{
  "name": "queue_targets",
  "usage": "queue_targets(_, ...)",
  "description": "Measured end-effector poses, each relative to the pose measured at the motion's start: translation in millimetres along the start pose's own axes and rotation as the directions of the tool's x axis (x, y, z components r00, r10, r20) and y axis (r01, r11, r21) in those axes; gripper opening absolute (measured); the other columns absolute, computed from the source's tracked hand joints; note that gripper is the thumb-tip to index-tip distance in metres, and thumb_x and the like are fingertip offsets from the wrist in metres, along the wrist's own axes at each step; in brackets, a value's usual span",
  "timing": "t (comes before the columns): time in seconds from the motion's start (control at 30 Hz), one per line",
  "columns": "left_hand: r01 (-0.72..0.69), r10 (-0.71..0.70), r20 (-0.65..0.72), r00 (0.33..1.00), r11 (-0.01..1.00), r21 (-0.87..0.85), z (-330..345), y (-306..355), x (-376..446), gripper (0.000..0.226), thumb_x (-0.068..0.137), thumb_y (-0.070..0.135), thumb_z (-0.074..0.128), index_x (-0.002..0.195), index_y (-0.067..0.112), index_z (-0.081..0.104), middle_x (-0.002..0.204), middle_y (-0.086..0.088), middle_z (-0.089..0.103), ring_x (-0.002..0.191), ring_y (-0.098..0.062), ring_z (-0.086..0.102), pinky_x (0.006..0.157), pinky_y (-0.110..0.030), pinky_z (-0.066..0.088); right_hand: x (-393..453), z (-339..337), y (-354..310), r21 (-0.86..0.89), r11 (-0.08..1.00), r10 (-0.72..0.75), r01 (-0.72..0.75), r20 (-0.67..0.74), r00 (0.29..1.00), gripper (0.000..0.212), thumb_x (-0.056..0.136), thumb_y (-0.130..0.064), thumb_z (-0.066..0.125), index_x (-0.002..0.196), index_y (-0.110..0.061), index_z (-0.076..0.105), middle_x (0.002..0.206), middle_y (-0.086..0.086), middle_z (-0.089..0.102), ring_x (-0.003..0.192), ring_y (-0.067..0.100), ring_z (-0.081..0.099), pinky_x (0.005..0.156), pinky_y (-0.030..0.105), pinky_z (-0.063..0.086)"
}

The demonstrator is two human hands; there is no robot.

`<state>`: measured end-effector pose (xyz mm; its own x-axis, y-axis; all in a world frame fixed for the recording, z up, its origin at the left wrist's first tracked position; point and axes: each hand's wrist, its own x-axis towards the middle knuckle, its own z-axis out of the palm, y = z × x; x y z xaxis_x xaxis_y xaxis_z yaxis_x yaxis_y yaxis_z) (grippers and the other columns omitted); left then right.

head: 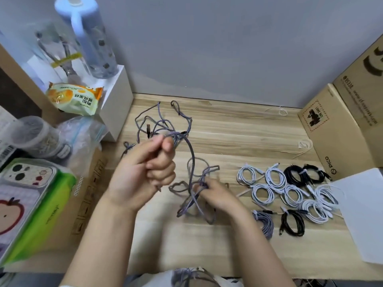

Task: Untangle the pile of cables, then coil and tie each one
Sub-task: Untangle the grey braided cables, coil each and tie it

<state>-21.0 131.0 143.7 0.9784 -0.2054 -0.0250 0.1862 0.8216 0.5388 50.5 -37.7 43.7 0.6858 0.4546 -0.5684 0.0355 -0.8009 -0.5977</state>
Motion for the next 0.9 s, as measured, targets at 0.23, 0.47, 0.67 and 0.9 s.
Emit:
queue_targets(0.23, 0.041, 0.063, -0.396, 0.916, 0.968, 0.249, 12, -19, 14, 0.029, 0.083, 0.025, 0.044, 0.06, 0.018, 0.059, 0.044, 0.01, 0.022, 0.034, 0.0, 0.016, 0.037, -0.011, 0.013, -5, -4, 11, -0.388, 0.922, 0.05, -0.018, 0.073, 0.996, 0.035, 0.092, -0.012, 0.046, 0.126, -0.008, 0.038, 0.14, 0.016, 0.023, 0.121, 0.035, 0.045, 0.097, 0.036, 0.037)
queue_targets(0.47, 0.04, 0.132, -0.423, 0.897, 0.926, 0.375, 18, -8, 5, 0.022, 0.082, 0.025, 0.045, 0.065, 0.015, 0.056, 0.046, 0.009, 0.022, 0.036, -0.001, 0.013, 0.04, -0.013, 0.009, -29, -30, -4, -0.469, 0.883, 0.0, 0.029, 0.061, 0.998, 0.057, 0.086, 0.007, 0.04, 0.137, -0.02, 0.039, 0.147, 0.009, 0.017, 0.123, 0.034, 0.046, 0.102, 0.035, 0.039)
queue_targets(0.67, 0.065, 0.063, -0.319, 0.946, 0.925, 0.375, 24, 7, 1, 0.019, 0.077, 0.027, 0.062, 0.06, 0.019, 0.059, 0.045, 0.01, 0.023, 0.038, -0.003, 0.013, 0.037, -0.013, 0.013, -76, -68, -52, 0.195, 0.841, -0.478, 0.505, -0.168, 0.862, 0.06, 0.09, -0.015, 0.058, 0.135, -0.042, 0.031, 0.135, -0.009, 0.046, 0.127, 0.003, 0.043, 0.105, 0.019, 0.033)
queue_targets(0.9, 0.199, -0.17, -0.171, 0.97, 0.966, 0.166, 24, -8, 9, 0.032, 0.061, 0.039, 0.082, 0.057, 0.02, 0.057, 0.045, 0.013, 0.025, 0.038, -0.005, 0.013, 0.032, -0.012, 0.024, -76, -47, -77, 0.577, 0.544, -0.441, 0.609, -0.421, 0.792, 0.005, 0.092, -0.014, 0.055, 0.094, -0.017, 0.058, 0.059, -0.011, 0.054, 0.047, 0.003, 0.045, 0.053, 0.022, 0.047)
